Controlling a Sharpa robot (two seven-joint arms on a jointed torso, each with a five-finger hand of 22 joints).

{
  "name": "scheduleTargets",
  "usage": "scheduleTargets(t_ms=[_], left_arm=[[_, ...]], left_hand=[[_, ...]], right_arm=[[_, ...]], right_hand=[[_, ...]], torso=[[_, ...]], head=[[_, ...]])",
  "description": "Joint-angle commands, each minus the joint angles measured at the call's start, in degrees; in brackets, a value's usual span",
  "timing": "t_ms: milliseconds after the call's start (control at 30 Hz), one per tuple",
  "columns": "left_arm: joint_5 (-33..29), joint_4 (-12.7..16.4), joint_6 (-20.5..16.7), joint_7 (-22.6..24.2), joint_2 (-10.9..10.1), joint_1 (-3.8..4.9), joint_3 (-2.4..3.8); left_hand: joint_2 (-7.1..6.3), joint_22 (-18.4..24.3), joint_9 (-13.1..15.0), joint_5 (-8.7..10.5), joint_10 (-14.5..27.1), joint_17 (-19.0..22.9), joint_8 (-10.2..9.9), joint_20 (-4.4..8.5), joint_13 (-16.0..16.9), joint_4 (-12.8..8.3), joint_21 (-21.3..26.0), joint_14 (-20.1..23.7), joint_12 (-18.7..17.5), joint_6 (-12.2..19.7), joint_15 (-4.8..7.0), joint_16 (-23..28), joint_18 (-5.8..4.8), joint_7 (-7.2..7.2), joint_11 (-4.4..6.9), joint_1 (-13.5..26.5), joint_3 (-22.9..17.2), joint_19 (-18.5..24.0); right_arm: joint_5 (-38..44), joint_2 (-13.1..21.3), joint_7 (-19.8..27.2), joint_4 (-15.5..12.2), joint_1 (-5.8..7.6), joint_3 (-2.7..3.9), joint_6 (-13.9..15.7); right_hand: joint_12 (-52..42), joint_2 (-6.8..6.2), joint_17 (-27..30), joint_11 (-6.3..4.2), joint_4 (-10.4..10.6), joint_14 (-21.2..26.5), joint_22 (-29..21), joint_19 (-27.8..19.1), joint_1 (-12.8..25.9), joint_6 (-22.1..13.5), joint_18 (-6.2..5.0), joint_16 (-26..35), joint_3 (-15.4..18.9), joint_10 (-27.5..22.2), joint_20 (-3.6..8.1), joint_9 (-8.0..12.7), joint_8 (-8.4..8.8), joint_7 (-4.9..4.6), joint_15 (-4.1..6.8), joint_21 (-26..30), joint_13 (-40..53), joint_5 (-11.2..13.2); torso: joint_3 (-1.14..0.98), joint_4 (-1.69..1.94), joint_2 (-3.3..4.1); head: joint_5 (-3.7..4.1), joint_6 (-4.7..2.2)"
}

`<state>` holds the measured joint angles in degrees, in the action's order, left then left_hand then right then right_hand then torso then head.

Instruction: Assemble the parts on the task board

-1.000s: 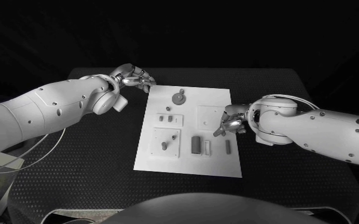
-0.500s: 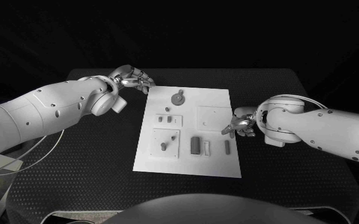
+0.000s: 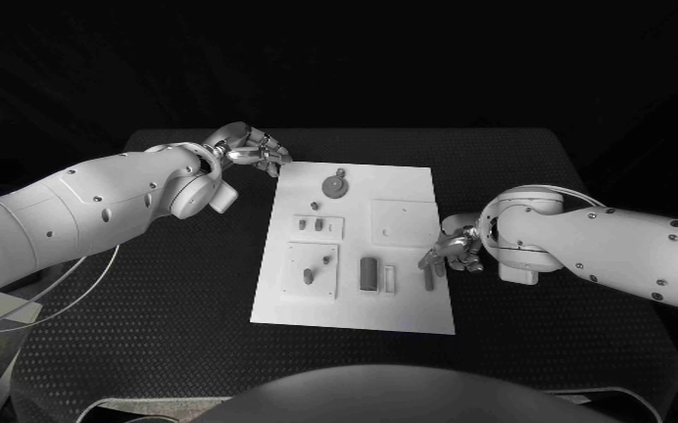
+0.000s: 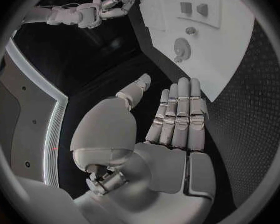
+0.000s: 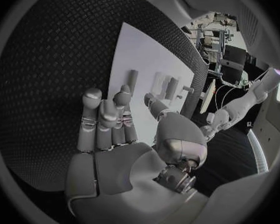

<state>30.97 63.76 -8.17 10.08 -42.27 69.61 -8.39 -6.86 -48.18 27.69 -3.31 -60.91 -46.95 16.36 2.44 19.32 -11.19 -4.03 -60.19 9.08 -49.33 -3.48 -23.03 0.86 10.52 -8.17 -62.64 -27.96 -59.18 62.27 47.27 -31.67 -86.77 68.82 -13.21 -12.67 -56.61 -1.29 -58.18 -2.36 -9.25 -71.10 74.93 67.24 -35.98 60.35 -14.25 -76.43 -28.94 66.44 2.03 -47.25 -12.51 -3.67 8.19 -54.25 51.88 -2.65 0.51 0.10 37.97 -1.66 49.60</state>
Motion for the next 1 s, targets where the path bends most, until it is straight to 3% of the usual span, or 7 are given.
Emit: scheduleTargets(t_ms=[33, 733, 867, 1000], left_arm=[[0.1, 0.1, 0.7, 0.4, 0.0, 0.04, 0.03], [0.2, 0.1, 0.8, 0.4, -0.2, 0.04, 0.03], [0.2, 0.1, 0.8, 0.4, -0.2, 0.04, 0.03], [0.2, 0.1, 0.8, 0.4, -0.2, 0.04, 0.03]], left_hand=[[0.09, 0.1, -0.1, -0.33, 0.4, -0.1, 0.3, -0.13, 0.1, 0.2, 0.0, -0.4, 0.3, 0.4, 0.11, 0.2, -0.08, -0.12, 0.12, 0.3, 0.0, 0.4], [0.11, 0.1, -0.1, -0.33, 0.5, -0.2, 0.3, -0.14, 0.1, 0.2, 0.0, -0.4, 0.3, 0.4, 0.11, 0.3, -0.08, -0.13, 0.12, 0.3, 0.0, 0.4], [0.13, 0.1, -0.1, -0.33, 0.5, -0.2, 0.3, -0.14, 0.1, 0.2, 0.0, -0.4, 0.4, 0.4, 0.1, 0.3, -0.08, -0.13, 0.11, 0.3, 0.0, 0.4], [0.13, 0.1, -0.1, -0.33, 0.5, -0.2, 0.3, -0.15, 0.1, 0.3, 0.0, -0.5, 0.4, 0.4, 0.1, 0.3, -0.09, -0.13, 0.11, 0.4, 0.1, 0.4]], right_arm=[[-0.7, -0.1, -0.7, 0.1, -0.41, -0.11, -2.8], [2.8, -2.2, -0.2, 2.2, -2.18, -0.15, -2.6], [5.1, -2.6, -0.2, 2.1, -2.35, -0.15, -2.5], [7.6, -2.7, -0.7, 2.0, -2.48, -0.15, -2.6]], right_hand=[[-0.2, 0.04, -0.1, 0.17, -0.4, -0.3, 1.1, -0.2, 0.5, 0.5, -0.75, -0.4, 0.0, 0.2, 0.19, 0.1, 0.31, -0.45, -0.26, -0.4, 0.1, -0.2], [-0.4, 0.71, -0.2, 0.21, -2.4, -0.3, 1.0, -0.3, -0.1, 0.7, -0.75, -0.4, -0.5, 0.2, 0.27, 0.6, 0.68, -0.49, -0.27, -0.7, 0.2, -0.2], [-0.3, 1.26, -0.1, 0.28, -3.9, -0.2, 1.0, -0.4, -0.6, 0.7, -0.75, -0.3, -0.7, 0.0, 0.25, 0.7, 0.86, -0.57, -0.31, -0.7, 0.2, -0.2], [-0.3, 1.94, -0.1, 0.35, -6.9, -0.1, 0.9, -0.4, -2.0, 0.6, -0.75, -0.2, -0.9, -0.1, 0.23, 0.8, 1.02, -0.65, -0.37, -0.8, 0.2, -0.2]], torso=[[0.04, 0.03, 0.0], [-0.04, -0.02, 0.0], [0.0, -0.06, -0.03], [0.0, 0.0, -0.03]], head=[[0.05, 0.15], [-0.22, 0.35], [-0.24, 0.4], [-0.17, 0.4]])
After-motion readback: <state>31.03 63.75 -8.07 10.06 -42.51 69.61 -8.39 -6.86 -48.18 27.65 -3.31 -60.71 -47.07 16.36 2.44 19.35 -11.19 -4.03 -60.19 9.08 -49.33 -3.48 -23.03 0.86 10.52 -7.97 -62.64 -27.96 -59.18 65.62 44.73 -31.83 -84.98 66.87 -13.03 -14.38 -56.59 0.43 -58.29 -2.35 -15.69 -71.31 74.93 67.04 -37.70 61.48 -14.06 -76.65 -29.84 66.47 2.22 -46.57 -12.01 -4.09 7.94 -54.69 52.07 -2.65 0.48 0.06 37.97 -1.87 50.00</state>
